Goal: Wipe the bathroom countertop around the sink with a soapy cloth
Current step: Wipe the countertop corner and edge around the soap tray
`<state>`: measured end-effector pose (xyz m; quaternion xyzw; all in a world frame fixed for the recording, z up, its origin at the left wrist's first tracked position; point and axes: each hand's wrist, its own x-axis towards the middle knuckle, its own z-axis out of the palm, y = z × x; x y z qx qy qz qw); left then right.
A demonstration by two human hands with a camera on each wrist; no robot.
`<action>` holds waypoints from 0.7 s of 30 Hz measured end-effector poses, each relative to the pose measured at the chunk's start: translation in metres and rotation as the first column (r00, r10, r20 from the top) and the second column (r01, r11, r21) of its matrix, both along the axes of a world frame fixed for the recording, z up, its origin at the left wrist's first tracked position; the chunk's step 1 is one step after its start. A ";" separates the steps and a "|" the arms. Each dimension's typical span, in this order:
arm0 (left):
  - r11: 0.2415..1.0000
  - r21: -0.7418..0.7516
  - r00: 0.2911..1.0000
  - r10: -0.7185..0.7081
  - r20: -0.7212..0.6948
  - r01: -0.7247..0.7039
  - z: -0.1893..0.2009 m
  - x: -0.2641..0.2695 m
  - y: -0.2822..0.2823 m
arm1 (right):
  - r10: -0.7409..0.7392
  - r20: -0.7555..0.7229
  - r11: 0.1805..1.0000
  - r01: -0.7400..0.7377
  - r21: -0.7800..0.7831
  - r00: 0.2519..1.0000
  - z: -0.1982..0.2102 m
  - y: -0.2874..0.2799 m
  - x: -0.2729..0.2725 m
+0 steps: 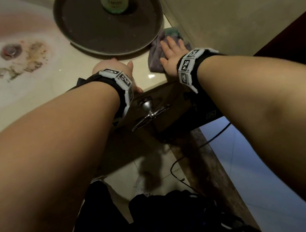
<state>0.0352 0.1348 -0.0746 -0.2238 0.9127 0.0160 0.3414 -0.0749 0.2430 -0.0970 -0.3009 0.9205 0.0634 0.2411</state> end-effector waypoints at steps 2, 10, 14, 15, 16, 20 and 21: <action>1.000 -0.009 1.000 -0.013 -0.021 0.013 -0.003 0.000 -0.003 | 0.001 -0.008 1.000 0.000 0.002 1.000 0.000 -0.010 -0.004; 1.000 -0.019 1.000 -0.005 -0.025 0.005 -0.009 -0.001 -0.006 | -0.003 -0.044 1.000 0.003 -0.013 0.999 -0.003 -0.008 0.002; 0.998 -0.054 0.999 -0.042 -0.018 0.041 -0.009 0.001 -0.002 | -0.027 -0.035 0.999 0.026 -0.031 0.999 -0.006 0.012 0.020; 0.998 -0.055 0.999 -0.040 -0.018 0.039 -0.008 0.002 -0.002 | -0.030 -0.035 0.999 0.029 -0.031 0.999 -0.007 0.017 0.023; 0.998 -0.051 0.999 -0.038 -0.022 0.037 -0.007 0.003 -0.001 | -0.031 -0.037 0.999 0.030 -0.023 0.999 -0.007 0.021 0.027; 0.998 -0.049 0.998 -0.048 -0.038 0.046 -0.007 0.006 -0.002 | -0.025 -0.040 1.000 0.025 0.011 0.999 -0.009 0.029 0.045; 0.998 -0.052 0.998 -0.048 -0.040 0.046 -0.007 0.006 -0.003 | -0.031 -0.029 0.999 0.031 0.007 0.999 -0.009 0.029 0.049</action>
